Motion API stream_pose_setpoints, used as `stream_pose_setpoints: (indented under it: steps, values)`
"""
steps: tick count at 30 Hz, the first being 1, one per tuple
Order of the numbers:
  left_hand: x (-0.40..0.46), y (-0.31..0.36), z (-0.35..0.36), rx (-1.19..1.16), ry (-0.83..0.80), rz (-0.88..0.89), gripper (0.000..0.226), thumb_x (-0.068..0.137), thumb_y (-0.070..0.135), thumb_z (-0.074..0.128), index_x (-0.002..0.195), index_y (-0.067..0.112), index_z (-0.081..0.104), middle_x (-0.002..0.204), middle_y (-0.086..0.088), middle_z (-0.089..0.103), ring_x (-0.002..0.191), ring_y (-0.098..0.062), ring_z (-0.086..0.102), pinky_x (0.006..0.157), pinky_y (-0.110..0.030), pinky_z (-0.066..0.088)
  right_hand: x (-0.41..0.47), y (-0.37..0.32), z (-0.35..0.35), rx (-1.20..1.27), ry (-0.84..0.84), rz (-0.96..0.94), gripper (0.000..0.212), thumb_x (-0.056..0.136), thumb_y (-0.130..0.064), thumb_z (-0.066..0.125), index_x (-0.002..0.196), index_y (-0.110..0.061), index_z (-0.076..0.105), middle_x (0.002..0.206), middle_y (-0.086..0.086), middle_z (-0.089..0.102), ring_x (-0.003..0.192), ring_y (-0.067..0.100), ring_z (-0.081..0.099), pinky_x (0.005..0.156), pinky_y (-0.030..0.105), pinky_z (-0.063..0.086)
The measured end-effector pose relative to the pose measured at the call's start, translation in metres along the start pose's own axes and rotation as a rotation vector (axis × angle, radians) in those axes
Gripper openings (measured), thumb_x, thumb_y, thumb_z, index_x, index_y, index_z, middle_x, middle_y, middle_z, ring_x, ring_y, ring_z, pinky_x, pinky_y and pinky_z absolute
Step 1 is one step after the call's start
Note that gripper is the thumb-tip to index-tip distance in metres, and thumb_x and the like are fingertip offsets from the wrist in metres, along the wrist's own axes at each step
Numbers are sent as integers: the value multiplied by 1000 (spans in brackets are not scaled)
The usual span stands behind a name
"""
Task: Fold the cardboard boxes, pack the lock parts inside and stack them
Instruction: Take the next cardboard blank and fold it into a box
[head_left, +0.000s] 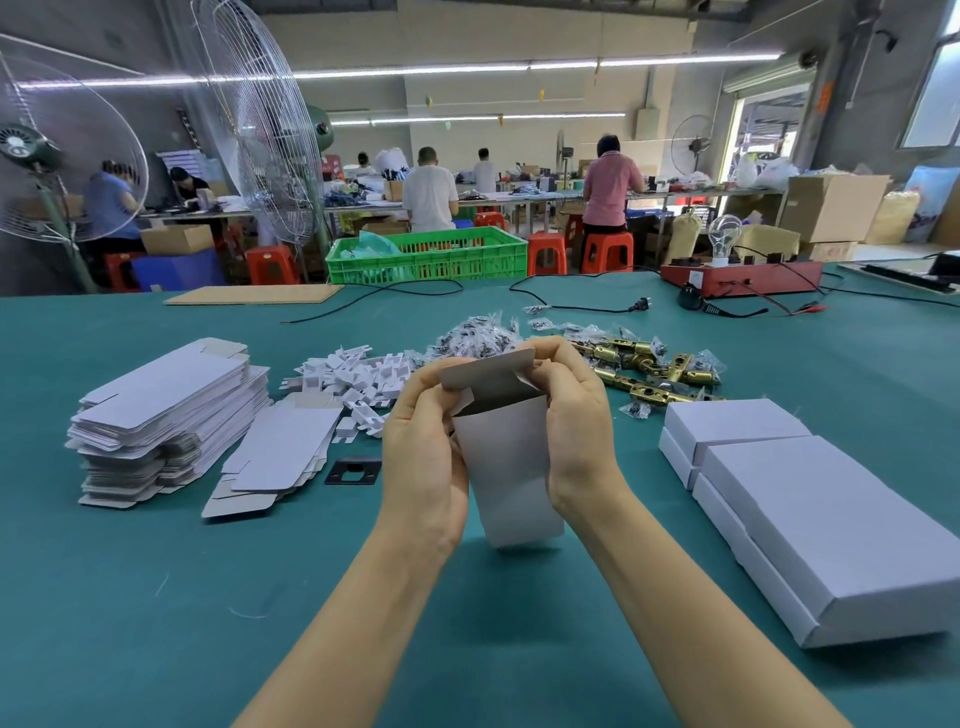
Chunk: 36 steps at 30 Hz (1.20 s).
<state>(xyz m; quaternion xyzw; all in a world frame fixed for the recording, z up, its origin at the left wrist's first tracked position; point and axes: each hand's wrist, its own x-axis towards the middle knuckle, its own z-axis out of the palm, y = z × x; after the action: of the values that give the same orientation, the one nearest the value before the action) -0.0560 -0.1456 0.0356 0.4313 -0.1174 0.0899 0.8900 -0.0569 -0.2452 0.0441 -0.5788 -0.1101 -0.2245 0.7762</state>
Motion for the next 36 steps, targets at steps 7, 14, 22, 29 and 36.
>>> stream_pose_setpoints:
  steps: [7, 14, 22, 29, 36]
  values:
    - [-6, 5, -2, -9, -120, 42, 23, 77, 16, 50, 94, 4, 59, 93, -16, 61, 89, -24, 61, 74, -30, 55, -3, 3, 3, -60, 19, -8, 25, 76, -21, 38, 79, 4, 44, 79, 15, 46, 77, 24, 39, 72, 40, 32]
    - [-3, 3, 1, 51, -112, 62, 42, 90, -11, 38, 86, 17, 69, 87, -4, 70, 82, -16, 64, 71, -25, 56, -1, -5, 3, -48, 2, -50, 19, 78, -14, 41, 74, -22, 57, 79, 5, 59, 78, 19, 49, 69, 31, 40]
    - [-1, 7, 2, 35, -68, 29, 53, 90, -11, 41, 60, 21, 71, 70, 3, 68, 66, -8, 63, 59, -19, 52, 1, -4, 3, 19, -14, -35, 47, 85, 9, 40, 60, -23, 63, 72, -1, 64, 77, 15, 58, 76, 28, 46]
    - [-6, 9, -2, 31, -131, -16, 15, 76, 21, 54, 75, 12, 66, 80, -3, 65, 74, -14, 58, 62, -22, 49, 4, -5, -1, 17, -50, 58, 34, 79, -18, 42, 56, -22, 66, 78, 3, 69, 84, 23, 61, 81, 43, 44]
    - [-3, 9, -3, 120, -54, 40, 15, 83, 10, 71, 96, 15, 65, 93, -9, 63, 89, -16, 61, 87, -33, 48, 2, -7, -2, -73, -50, 8, 20, 75, -26, 62, 82, -8, 64, 85, 12, 65, 84, 10, 57, 78, 24, 43]
